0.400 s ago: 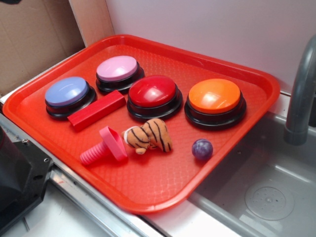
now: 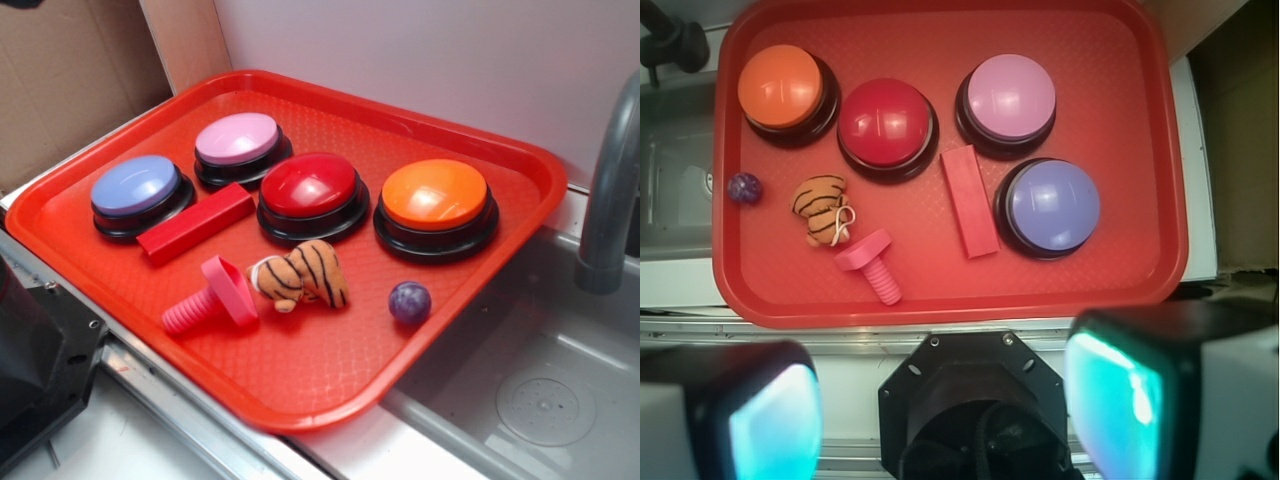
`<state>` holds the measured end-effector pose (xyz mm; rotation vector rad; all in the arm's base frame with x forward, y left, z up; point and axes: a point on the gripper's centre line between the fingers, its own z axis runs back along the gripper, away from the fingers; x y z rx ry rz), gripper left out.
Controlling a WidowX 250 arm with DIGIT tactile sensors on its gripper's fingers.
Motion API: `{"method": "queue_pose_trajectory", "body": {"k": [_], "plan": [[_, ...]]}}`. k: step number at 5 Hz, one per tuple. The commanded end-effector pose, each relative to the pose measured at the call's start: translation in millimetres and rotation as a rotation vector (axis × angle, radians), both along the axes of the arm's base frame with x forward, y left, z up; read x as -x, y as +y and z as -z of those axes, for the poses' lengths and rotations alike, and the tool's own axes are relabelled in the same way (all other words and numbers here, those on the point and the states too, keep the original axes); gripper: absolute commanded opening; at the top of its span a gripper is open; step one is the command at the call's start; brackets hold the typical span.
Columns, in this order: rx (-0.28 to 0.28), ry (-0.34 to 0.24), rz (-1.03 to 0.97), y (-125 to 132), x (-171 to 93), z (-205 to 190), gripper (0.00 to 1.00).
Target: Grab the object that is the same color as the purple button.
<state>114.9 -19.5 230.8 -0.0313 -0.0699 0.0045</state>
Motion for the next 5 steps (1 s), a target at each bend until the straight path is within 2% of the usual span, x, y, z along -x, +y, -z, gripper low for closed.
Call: {"method": "queue_pose_trajectory", "body": {"k": [1,2,3,4,5], "plan": [[-0.048,-0.013,0.414,-19,-37,16,1.00],[-0.088,-0.022,0.586,-31,-49,26,1.00],[-0.061,-0.105,0.833,-51,-66,49,1.00],[-0.087,-0.088,1.021,-68,-78,65,1.00],[-0.059,-0.129,1.207,-92,-88,88,1.00]]}}
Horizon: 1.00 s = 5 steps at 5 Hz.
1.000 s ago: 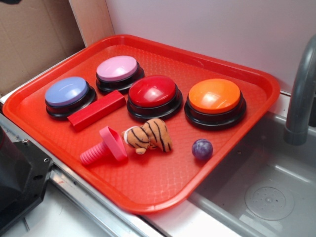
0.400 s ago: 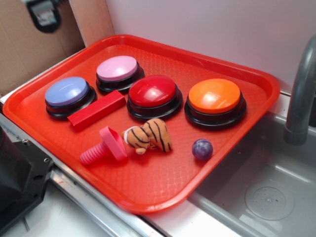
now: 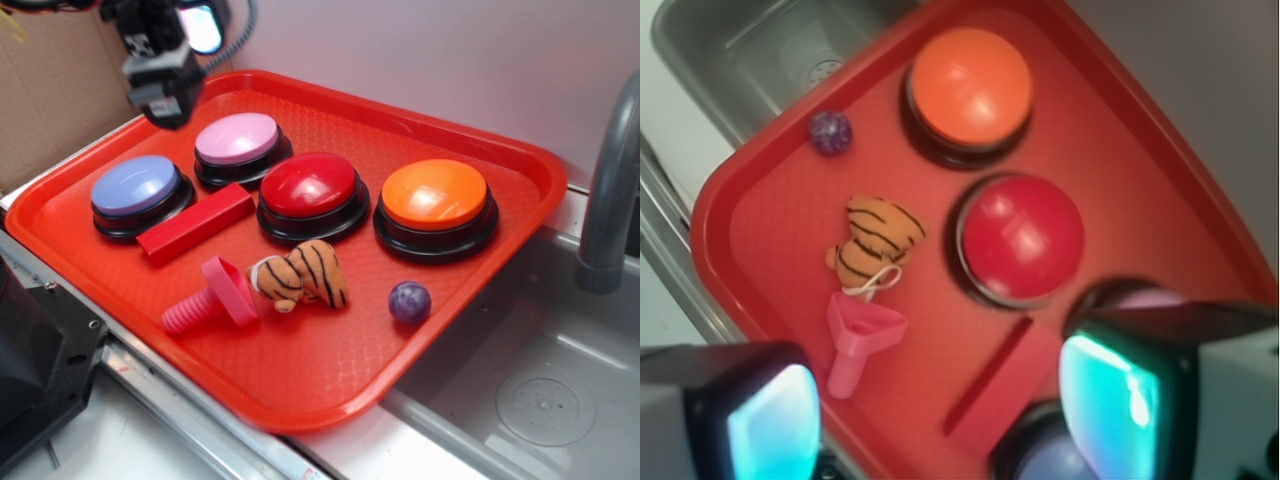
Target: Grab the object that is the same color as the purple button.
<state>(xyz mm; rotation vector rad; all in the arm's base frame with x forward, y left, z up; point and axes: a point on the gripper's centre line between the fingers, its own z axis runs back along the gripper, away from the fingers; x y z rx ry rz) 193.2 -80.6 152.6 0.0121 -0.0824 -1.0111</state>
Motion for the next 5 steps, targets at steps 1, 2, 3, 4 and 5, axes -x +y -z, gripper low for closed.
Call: {"method": "queue_pose_trajectory", "body": {"k": [1,2,3,4,5], "plan": [[0.087,-0.066,0.300,-46,-12,30,1.00],[0.082,-0.061,0.421,-67,-16,58,1.00],[0.116,-0.108,0.481,-77,-16,73,1.00],[0.152,-0.144,0.576,-93,-14,93,1.00],[0.194,-0.190,0.626,-101,-15,104,1.00]]}}
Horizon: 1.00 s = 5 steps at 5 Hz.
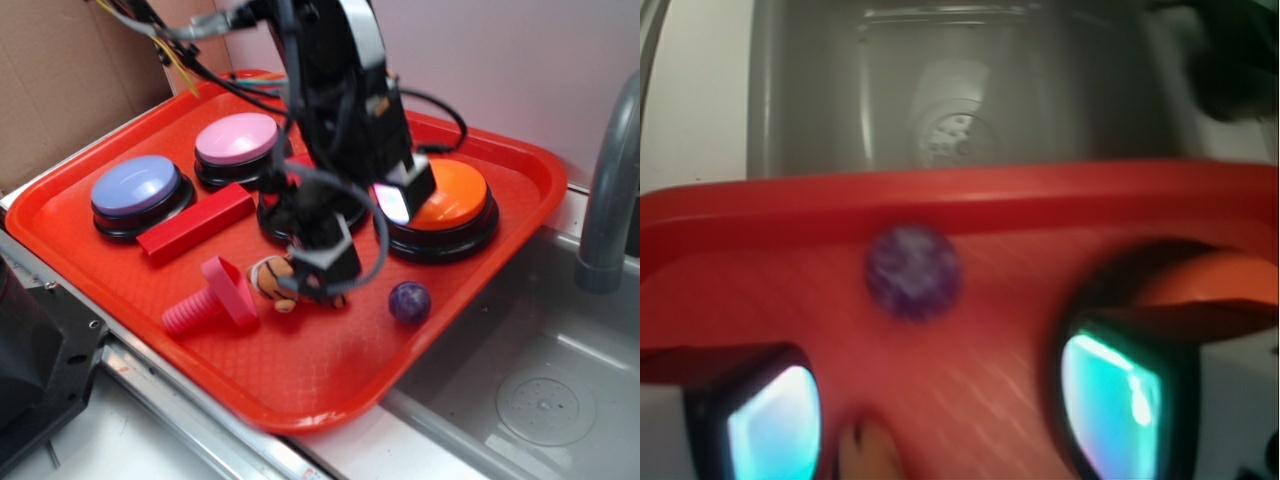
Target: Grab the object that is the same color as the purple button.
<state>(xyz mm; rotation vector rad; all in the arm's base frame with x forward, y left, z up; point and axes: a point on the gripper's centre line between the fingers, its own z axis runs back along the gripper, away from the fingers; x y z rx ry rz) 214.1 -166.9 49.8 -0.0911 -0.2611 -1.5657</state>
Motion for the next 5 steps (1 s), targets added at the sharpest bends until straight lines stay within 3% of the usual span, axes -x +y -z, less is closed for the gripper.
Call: {"method": "queue_pose_trajectory", "body": {"k": [1,3,4,5], "plan": [[0.126,-0.082,0.133,-22,9,11,1.00],[0.160,-0.059,0.131,-28,7,21,1.00],[0.159,-0.073,0.139,-30,7,23,0.00],[0.169,-0.083,0.126,-31,7,22,0.00]]}}
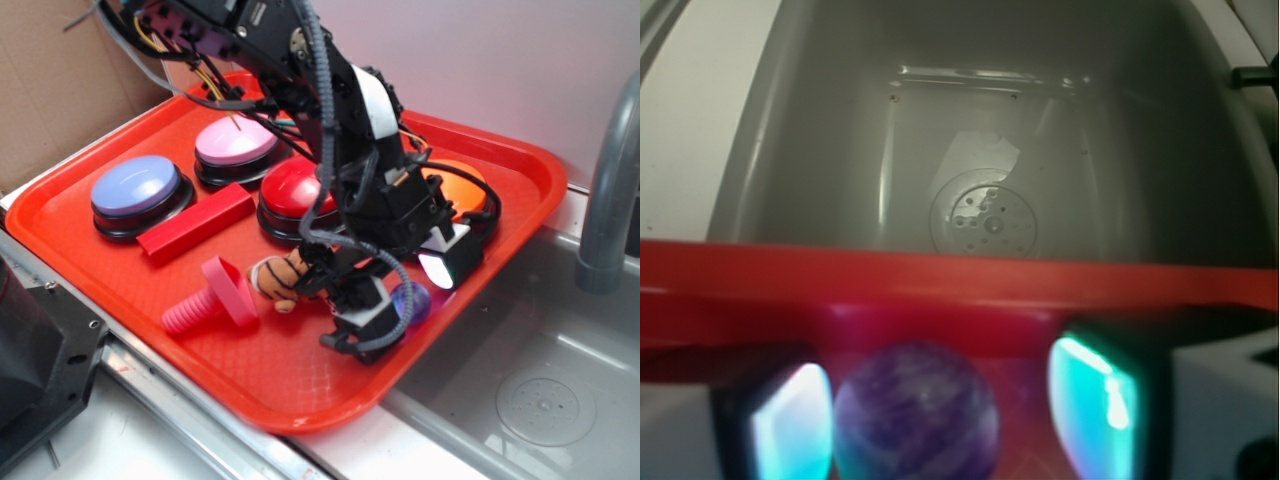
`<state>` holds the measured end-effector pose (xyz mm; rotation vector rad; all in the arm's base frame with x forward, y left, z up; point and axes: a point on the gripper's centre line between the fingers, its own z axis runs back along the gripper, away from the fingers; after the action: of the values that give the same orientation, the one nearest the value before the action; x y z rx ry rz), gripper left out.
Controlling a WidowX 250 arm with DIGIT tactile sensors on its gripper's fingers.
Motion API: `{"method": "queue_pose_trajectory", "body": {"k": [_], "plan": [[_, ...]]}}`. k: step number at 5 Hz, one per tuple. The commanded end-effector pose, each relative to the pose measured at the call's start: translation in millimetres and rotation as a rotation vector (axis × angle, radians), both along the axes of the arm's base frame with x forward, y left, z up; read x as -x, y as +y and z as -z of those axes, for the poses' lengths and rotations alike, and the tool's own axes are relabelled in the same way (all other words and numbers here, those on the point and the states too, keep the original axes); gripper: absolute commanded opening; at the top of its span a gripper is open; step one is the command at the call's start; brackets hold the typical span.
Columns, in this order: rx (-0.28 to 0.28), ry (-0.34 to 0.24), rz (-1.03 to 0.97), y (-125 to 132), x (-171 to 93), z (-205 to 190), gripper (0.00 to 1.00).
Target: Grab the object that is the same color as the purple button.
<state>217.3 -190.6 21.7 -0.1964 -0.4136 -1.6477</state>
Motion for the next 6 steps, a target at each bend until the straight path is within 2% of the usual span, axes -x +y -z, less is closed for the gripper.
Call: {"method": "queue_pose_trajectory", "body": {"k": [1,2,3,4,5,6], "plan": [[0.007,-0.038,-0.001,-8,10,-8,0.00],[-0.058,0.004,-0.066,-2,10,-21,0.00],[-0.036,0.046,-0.170,4,5,-40,0.00],[-0.061,0.106,-0.374,21,3,-69,0.00],[-0.090,0.134,-0.539,42,2,-95,0.00],[-0.187,0.178,-0.754,67,6,-118,0.00]]}}
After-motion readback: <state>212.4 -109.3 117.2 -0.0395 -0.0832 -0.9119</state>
